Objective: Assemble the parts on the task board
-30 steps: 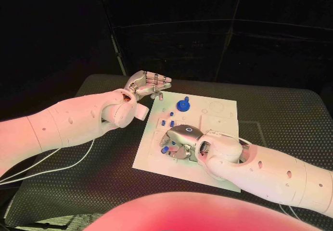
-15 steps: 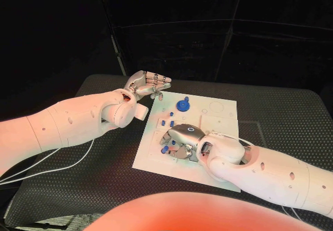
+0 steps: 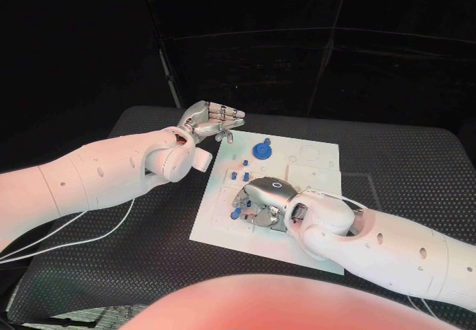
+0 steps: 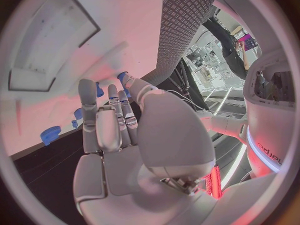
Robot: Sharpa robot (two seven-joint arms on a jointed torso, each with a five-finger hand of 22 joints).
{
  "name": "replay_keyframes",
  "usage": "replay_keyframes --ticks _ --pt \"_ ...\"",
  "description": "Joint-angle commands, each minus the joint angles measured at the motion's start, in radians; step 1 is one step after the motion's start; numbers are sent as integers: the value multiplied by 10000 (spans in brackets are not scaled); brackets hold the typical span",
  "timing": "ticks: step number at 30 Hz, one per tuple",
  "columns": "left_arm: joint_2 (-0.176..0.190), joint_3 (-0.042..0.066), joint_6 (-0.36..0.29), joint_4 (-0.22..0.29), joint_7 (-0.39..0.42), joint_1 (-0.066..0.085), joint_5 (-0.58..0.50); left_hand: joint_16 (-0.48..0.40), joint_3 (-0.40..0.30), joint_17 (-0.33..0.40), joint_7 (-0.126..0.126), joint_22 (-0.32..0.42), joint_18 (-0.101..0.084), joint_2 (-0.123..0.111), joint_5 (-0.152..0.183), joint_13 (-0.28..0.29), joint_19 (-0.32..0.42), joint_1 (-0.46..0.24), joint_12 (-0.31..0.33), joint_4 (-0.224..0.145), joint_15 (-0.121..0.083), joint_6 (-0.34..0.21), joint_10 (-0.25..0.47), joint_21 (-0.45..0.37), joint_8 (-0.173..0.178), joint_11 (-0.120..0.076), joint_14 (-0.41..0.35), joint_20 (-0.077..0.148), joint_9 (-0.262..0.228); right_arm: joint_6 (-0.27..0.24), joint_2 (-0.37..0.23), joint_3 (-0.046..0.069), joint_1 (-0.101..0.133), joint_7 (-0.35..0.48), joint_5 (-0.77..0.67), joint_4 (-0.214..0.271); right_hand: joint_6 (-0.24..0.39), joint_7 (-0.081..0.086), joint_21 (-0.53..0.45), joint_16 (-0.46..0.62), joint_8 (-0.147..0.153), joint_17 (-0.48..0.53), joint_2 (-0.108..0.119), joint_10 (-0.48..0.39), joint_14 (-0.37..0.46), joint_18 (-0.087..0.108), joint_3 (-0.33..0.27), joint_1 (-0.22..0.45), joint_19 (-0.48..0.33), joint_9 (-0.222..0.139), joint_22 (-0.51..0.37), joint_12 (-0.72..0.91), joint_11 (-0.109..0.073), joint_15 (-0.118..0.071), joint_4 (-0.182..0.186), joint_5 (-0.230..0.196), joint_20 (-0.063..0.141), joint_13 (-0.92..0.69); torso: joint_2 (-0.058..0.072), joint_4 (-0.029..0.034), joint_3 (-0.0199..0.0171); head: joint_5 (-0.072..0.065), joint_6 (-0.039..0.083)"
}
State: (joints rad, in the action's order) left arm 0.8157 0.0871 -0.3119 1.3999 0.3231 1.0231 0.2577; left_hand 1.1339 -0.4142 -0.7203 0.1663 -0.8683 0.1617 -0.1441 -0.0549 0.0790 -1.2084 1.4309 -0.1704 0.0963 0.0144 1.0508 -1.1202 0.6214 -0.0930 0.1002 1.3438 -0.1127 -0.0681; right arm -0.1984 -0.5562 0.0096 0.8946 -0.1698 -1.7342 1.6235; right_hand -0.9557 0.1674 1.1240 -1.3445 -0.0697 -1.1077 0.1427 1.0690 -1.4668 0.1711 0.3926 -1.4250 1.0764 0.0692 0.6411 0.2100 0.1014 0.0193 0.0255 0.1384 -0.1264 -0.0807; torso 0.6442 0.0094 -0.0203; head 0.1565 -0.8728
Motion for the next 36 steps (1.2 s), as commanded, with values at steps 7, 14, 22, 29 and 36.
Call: replay_keyframes --ticks 7,14,22,29,36 --pt "0 13 98 23 11 20 -44 -49 24 9 22 9 204 91 26 -14 49 -12 -58 -43 -10 -36 48 -11 -7 -3 -90 -12 1 -535 25 2 7 274 47 65 -269 -66 207 -163 -67 -205 -267 594 -272 -72 251 -112 192 15 267 318 -146 -150 -160 71 144 -23 8 7 5 -1 2" --pt "-2 13 104 20 3 20 -44 -49 24 9 22 9 204 91 26 -14 49 -12 -58 -43 -10 -36 48 -11 -7 -3 -90 -12 1 -951 62 2 -6 579 300 100 -572 -104 355 -254 -150 -351 -407 1186 -315 -108 389 -171 326 38 486 536 -269 -251 -261 120 236 -107 1 6 3 7 2" --pt "-9 13 127 17 -25 20 -44 -49 24 9 22 9 204 91 26 -14 49 -12 -58 -43 -10 -36 48 -11 -7 -3 -90 -12 1 -1216 82 2 -21 794 465 114 -682 -119 409 -285 -152 -399 -428 1415 -327 -121 459 -186 360 29 551 537 -308 -289 -332 278 281 -143 -2 7 3 8 2" --pt "4 13 123 11 -38 20 -44 -49 24 9 22 9 204 91 26 -14 49 -12 -58 -43 -10 -36 48 -11 -7 -3 -90 -12 1 -1155 20 3 -24 760 489 121 -699 -117 394 -269 -139 -363 -377 1418 -320 -114 462 -184 330 21 505 489 -305 -292 -377 297 290 -139 0 3 1 12 2" --pt "12 13 129 5 -48 20 -44 -48 17 19 24 13 206 109 26 -15 52 0 -69 -55 -10 -37 65 -22 -11 -1 -97 -13 0 -1180 -131 3 -25 651 453 177 -697 -103 384 -253 -107 -327 -299 1391 -311 -112 444 -147 301 7 474 409 -288 -284 -419 288 292 -130 -8 -10 1 -12 2"
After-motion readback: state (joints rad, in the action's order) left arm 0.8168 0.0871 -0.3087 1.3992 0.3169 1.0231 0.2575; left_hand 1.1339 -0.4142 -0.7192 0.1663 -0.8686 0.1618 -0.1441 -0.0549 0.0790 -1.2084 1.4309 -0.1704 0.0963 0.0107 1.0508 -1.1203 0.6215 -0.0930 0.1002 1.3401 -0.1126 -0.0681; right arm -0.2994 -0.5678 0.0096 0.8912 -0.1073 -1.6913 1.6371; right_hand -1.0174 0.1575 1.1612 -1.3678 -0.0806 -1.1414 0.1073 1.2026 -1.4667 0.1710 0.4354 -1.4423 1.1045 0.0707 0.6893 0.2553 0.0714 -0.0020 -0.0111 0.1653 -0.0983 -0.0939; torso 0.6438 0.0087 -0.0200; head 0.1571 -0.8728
